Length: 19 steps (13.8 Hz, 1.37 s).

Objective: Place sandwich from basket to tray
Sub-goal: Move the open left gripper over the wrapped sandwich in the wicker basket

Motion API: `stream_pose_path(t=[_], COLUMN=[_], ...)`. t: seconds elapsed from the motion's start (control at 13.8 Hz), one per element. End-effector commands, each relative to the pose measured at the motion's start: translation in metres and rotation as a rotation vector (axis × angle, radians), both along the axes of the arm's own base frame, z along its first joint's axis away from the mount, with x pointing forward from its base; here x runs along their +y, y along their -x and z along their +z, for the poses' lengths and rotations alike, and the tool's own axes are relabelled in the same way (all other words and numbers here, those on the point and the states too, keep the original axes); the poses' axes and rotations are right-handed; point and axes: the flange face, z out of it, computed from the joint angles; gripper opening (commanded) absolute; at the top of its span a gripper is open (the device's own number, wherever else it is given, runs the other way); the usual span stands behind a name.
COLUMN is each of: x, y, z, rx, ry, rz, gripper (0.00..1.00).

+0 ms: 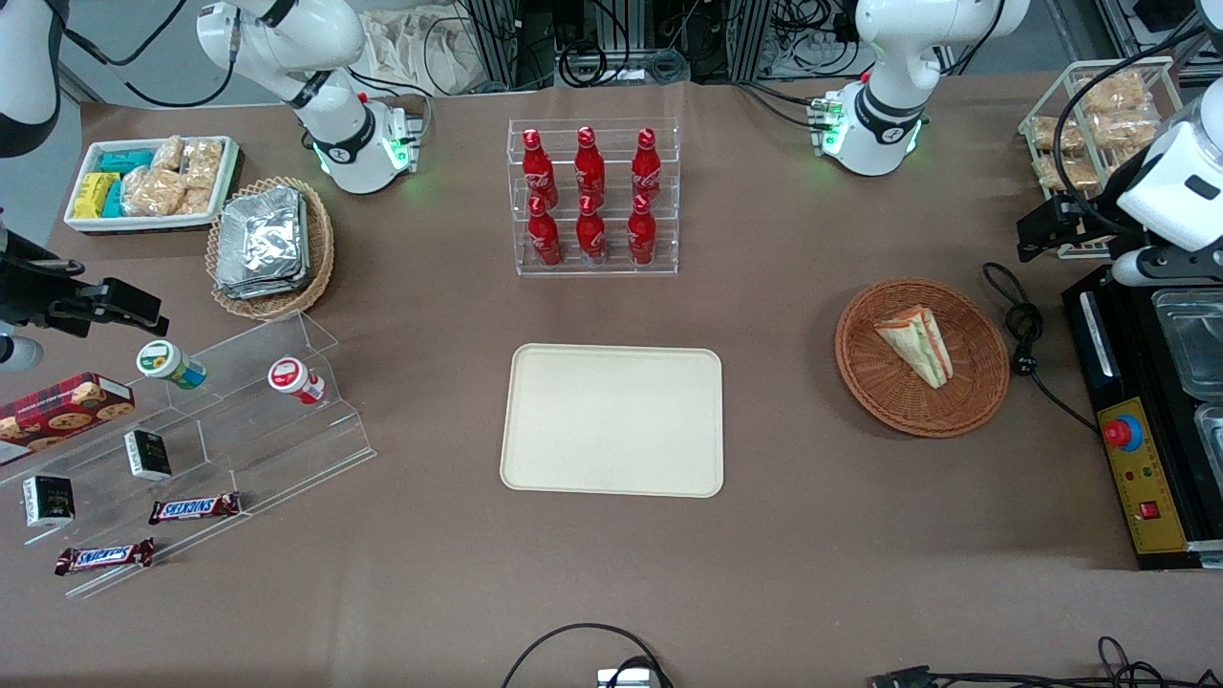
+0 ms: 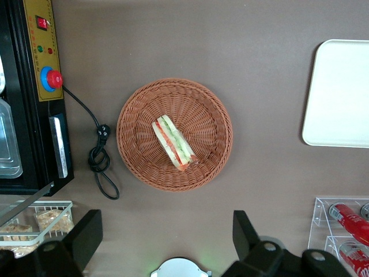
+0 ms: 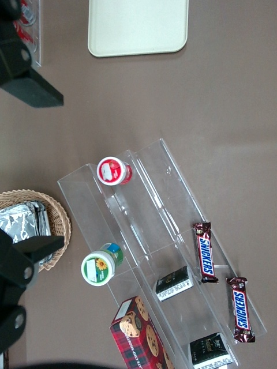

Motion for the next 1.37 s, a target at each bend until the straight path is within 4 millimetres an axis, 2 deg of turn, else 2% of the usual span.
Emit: stream_pose_path(t=[0.0, 0.22, 0.43, 0.72, 1.3], x=[-0.003, -0.004, -0.017, -0.016, -0.008], y=[-0.001, -0.003, -0.004, -0.001, 0.029], z=[0.006, -0.003, -0.027, -0.049, -0.12], rx=[0.004, 0.019, 0.051, 0.054, -0.003], ry=[0.008, -0.006, -0.045, -0.038, -0.043], rz=[0.013, 0.024, 0.11, 0.126, 0.251], gripper=[1.0, 1.0, 1.0, 1.0, 1.0])
